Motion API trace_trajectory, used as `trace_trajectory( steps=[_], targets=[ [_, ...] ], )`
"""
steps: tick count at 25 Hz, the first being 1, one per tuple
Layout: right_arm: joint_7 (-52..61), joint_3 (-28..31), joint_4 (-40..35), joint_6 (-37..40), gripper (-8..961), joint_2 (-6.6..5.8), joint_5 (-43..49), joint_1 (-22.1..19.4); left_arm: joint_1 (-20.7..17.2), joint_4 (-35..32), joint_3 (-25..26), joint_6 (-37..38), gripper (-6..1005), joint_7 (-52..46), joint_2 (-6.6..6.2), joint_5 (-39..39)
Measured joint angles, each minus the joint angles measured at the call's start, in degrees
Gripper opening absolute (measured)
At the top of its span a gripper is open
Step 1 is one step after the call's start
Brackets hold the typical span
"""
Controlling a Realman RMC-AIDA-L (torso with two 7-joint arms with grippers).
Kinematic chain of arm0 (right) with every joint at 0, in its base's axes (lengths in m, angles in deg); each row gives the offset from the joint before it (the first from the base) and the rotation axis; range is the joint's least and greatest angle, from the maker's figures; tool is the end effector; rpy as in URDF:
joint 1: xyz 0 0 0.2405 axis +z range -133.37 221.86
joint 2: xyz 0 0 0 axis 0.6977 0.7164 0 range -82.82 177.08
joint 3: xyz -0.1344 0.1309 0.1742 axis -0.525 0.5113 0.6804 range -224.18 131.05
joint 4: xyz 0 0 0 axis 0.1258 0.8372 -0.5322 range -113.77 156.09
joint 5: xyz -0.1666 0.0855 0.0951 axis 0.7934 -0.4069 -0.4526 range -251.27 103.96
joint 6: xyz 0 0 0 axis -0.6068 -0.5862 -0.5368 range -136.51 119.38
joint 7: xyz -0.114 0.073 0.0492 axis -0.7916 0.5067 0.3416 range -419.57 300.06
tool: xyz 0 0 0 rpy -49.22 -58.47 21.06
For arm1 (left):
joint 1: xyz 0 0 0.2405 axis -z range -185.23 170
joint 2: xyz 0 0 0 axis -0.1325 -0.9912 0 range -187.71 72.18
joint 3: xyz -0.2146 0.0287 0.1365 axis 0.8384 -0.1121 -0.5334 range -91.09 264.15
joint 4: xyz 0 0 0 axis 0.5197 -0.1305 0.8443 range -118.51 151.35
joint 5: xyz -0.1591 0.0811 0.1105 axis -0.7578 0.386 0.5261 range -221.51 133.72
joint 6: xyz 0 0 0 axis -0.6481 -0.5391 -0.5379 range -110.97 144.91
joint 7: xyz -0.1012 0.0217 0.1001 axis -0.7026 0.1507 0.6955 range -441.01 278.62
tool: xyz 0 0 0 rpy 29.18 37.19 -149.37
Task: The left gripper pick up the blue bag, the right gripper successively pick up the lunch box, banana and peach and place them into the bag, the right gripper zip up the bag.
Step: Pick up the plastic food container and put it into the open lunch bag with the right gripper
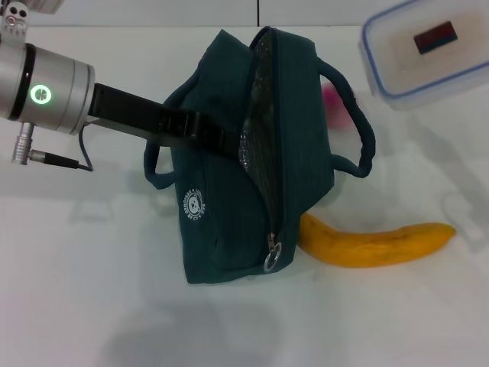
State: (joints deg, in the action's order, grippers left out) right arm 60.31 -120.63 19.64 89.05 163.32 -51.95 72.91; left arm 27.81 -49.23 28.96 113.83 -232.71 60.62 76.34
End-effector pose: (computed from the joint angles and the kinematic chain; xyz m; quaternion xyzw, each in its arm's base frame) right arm 0.2736 0.3169 0.0331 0.4254 -0.5741 -0.6987 0.0342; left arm -0.1676 0.3517 0.0270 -0.8524 -0.5126 -0.1030 0.0080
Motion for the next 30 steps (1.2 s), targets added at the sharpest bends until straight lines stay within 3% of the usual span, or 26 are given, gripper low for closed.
trace_trajectory(
  steps=[16,30],
  targets=[
    [0.8,-1.7,0.0,0.9,96,0.0,0.5,7.9,0.5,-0.1,-0.2,0.8,41,0.3,0.09,0.0],
    [1.2,-6.2,-1.0,-4.6,96,0.0,0.3,15.0,1.8,0.0,-0.2,0.8,41,1.0,0.42,0.3]
  ],
)
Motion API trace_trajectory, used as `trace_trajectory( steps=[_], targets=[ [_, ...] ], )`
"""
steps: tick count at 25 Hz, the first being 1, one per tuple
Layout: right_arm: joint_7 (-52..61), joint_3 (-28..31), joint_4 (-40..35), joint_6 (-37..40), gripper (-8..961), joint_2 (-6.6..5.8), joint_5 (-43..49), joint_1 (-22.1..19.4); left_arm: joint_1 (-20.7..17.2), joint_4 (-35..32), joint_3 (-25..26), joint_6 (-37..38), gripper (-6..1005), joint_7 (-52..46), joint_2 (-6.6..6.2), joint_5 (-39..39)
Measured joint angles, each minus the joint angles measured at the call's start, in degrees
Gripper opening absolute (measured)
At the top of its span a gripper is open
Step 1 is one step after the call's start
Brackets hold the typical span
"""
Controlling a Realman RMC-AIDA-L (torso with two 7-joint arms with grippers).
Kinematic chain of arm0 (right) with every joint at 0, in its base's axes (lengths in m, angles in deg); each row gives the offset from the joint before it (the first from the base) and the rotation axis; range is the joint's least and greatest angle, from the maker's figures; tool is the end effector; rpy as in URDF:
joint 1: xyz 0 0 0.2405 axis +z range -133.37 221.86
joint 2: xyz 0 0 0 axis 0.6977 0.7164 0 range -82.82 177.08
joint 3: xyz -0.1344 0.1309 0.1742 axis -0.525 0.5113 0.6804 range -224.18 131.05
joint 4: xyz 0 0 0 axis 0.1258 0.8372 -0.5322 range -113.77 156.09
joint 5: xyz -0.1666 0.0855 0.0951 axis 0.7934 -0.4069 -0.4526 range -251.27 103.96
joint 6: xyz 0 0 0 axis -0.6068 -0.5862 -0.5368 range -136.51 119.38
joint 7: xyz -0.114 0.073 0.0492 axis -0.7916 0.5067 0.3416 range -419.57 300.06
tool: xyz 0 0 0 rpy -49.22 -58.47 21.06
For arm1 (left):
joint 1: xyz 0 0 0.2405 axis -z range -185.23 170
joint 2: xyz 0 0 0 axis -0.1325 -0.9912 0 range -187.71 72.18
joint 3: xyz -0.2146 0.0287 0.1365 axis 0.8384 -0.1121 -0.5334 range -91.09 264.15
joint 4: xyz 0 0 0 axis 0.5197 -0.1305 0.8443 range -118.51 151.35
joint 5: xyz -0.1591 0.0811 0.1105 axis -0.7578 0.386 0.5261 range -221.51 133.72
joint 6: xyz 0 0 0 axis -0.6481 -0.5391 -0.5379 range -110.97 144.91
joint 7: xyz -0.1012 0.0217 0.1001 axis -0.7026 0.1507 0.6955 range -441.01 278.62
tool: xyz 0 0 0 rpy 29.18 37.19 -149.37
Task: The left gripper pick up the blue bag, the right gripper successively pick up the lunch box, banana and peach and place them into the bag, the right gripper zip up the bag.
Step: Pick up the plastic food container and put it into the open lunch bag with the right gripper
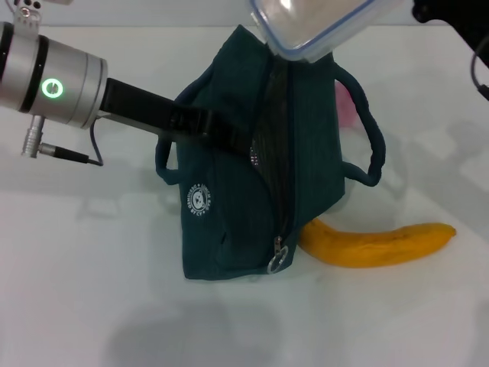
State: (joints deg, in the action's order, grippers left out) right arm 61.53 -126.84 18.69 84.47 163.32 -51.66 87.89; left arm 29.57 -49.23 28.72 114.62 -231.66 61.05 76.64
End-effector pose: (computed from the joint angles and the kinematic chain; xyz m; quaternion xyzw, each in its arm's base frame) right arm 0.1816 0.3791 0.0146 0.5175 -0.5543 -0.6401 0.1236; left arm -0.1560 0.3534 0.0235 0.8656 0.4913 0.0971 0.0015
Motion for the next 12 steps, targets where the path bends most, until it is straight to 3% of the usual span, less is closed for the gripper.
trace_trajectory(
  steps=[3,6,12],
  targets=[
    [0.0,-1.7,-1.6,-1.4,96,0.0,-0.1,0.4,0.3,0.0,-0.4,0.0,41,0.0,0.02,-0.1],
    [0.1,-7.0,-4.8,-4.5,96,-0.01,-2.6,-0.2,0.3,0.0,-1.0,0.1,40,0.0,0.01,-0.2],
    [-2.4,-29.3,-14.7,-13.9,96,0.0,-20.5,-6.3,0.2,-0.2,0.2,-0.3,40,0.3,-0.18,-0.3]
  ],
)
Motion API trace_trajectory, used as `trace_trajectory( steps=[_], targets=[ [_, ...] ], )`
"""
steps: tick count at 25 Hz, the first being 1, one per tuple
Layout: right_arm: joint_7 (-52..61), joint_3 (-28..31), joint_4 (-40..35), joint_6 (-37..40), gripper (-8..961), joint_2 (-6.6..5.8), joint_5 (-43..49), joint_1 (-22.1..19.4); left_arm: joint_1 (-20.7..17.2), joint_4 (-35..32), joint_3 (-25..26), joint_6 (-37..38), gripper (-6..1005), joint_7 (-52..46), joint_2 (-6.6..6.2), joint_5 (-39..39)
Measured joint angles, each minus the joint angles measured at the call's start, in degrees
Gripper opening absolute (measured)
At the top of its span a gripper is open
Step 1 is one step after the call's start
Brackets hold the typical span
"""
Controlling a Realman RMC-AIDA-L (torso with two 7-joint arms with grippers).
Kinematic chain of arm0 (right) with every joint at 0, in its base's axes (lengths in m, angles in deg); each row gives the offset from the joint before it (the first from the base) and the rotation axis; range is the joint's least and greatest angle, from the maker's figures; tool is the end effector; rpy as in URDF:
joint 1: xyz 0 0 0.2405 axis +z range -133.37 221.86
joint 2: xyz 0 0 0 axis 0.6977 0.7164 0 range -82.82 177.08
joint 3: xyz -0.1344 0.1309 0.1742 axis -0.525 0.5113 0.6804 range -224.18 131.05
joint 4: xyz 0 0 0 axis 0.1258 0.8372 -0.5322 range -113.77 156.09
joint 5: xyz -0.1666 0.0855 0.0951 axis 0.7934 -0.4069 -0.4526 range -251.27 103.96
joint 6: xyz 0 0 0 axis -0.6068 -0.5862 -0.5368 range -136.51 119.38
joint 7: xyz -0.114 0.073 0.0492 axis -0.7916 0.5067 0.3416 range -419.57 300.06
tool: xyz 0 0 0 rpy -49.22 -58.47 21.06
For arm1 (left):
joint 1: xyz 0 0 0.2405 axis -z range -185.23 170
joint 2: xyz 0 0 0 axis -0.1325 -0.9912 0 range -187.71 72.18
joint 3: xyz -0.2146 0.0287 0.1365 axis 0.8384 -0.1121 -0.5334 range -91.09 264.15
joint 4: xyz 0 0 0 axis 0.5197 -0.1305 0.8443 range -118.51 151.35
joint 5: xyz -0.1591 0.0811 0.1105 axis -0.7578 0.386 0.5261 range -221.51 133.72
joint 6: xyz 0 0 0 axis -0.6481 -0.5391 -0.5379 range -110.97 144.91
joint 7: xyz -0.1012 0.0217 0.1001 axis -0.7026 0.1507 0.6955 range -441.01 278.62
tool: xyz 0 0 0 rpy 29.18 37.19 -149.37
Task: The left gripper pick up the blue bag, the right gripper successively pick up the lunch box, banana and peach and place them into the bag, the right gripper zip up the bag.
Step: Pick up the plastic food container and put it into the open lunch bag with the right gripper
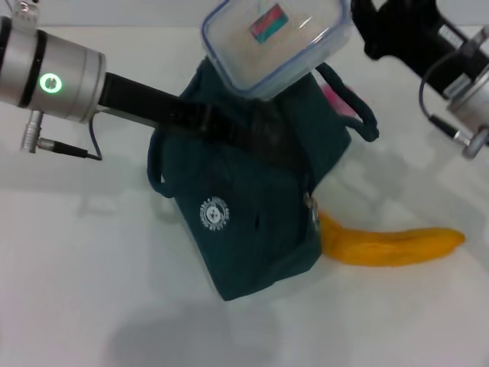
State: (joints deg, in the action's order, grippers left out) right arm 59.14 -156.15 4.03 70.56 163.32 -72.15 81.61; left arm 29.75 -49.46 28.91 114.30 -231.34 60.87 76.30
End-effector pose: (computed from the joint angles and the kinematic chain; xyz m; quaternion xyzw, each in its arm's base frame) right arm 0.1728 0.3733 -0.0190 0.5379 -0.5891 -0.5932 0.1084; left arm -0.1542 0.3555 0.0258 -0.8679 -0.4861 -0.1020 0.0028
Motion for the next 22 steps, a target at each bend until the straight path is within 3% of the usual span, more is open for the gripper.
trace_trajectory(
  steps=[2,4,22],
  targets=[
    [-1.2,-4.8,-0.3,-0.7,96,0.0,-5.0,-1.0,0.0,0.2,1.5,-0.1,40,0.7,0.02,0.0],
    [-1.3,-5.6,0.1,-0.6,96,0.0,-5.6,-1.4,-0.1,0.2,2.4,-0.1,40,1.0,0.08,0.0],
    [-2.5,-5.6,0.8,-1.1,120,-0.16,-5.2,-4.1,-1.5,0.3,4.9,-0.2,41,1.2,-0.21,-0.2]
  ],
)
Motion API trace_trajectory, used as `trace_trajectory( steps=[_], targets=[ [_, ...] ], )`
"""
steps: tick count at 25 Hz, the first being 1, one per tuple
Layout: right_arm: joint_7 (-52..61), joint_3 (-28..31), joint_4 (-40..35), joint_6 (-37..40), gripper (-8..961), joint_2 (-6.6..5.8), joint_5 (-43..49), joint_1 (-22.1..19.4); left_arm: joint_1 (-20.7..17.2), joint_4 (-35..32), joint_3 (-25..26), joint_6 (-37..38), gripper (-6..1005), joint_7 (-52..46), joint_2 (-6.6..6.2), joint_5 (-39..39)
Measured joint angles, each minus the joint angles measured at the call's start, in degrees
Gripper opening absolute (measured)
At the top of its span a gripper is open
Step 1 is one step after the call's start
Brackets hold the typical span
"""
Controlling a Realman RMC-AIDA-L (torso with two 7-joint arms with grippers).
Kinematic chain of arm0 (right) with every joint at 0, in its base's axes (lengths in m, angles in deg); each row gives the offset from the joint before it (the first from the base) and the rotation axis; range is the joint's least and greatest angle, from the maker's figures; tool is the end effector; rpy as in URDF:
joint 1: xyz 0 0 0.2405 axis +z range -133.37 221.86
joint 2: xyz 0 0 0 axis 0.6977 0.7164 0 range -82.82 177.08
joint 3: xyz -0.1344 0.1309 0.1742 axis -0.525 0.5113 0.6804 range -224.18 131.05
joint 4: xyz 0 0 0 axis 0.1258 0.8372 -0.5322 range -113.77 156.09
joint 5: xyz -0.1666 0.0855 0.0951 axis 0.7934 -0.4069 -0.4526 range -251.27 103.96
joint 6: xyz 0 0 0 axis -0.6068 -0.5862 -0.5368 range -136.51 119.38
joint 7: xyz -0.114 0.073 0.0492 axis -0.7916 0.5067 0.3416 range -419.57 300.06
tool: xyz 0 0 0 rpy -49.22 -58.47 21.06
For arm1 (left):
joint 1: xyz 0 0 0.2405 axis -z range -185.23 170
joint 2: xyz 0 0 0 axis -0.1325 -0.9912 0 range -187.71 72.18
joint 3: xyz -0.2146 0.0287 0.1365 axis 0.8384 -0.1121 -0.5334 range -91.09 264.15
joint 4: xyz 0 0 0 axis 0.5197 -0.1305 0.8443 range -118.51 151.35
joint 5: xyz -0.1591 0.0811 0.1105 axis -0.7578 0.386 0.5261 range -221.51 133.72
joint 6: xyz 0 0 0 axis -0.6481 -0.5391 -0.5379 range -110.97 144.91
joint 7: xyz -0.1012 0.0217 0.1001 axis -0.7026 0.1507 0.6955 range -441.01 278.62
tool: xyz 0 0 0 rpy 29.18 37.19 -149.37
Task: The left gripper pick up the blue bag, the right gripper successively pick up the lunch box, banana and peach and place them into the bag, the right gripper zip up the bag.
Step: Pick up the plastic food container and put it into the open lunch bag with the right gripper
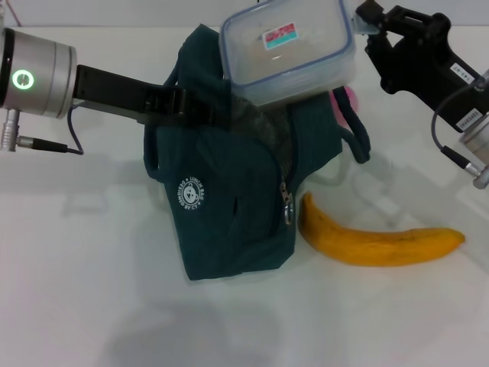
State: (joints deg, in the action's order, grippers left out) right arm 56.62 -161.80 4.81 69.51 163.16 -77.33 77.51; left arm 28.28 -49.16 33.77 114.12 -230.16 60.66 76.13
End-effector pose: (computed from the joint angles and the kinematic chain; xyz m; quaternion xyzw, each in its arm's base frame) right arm 0.2043 0.3575 -0.0257 0.5218 -0.6132 -0.5888 0.0703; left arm -0.1695 0.3579 0.0406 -0.8526 -0.5039 -0.1363 0.0235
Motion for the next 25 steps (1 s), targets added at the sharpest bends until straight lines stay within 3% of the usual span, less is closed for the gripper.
trace_trajectory(
  steps=[24,25],
  targets=[
    [-3.2,0.1,-0.8,0.9,218,0.11,-0.3,1.3,0.0,-0.3,0.0,0.0,40,0.6,-0.04,0.0],
    [-3.3,0.3,-0.8,1.2,264,0.1,-0.3,1.3,0.0,-0.3,0.0,0.0,40,0.6,-0.03,0.0]
  ],
)
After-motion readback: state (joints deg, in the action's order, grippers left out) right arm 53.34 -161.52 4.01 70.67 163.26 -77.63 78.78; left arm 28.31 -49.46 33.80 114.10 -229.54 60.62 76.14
